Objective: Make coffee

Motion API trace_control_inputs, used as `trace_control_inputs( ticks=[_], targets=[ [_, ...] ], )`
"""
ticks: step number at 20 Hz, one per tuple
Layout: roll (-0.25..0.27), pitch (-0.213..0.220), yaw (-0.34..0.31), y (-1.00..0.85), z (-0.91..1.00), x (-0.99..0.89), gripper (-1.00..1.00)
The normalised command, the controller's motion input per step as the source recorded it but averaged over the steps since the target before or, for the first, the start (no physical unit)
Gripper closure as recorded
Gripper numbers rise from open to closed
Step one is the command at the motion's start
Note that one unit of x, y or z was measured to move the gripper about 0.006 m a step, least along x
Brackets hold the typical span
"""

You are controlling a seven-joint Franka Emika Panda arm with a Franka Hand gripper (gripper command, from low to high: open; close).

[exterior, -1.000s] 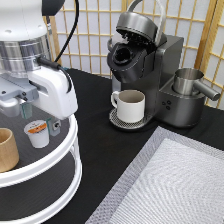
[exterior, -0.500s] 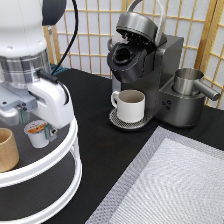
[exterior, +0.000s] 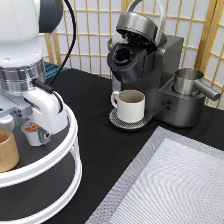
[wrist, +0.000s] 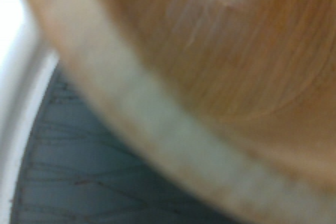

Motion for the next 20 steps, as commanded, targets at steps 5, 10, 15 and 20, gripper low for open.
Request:
trace_control_inputs(
  ticks=[5, 10, 15, 20],
  targets=[
    [-0.064, -0.015, 0.064, 0.05, 0.04, -0.06, 1.0],
    [-0.054, -0.004, 0.069, 0.08, 0.53, 0.13, 1.0],
    [-0.062, 0.069, 0.076, 0.37, 1.0, 0.55, 1.0],
    [-0.074, 0.165, 0.085, 0.67, 1.0, 0.66, 1.0]
  ],
)
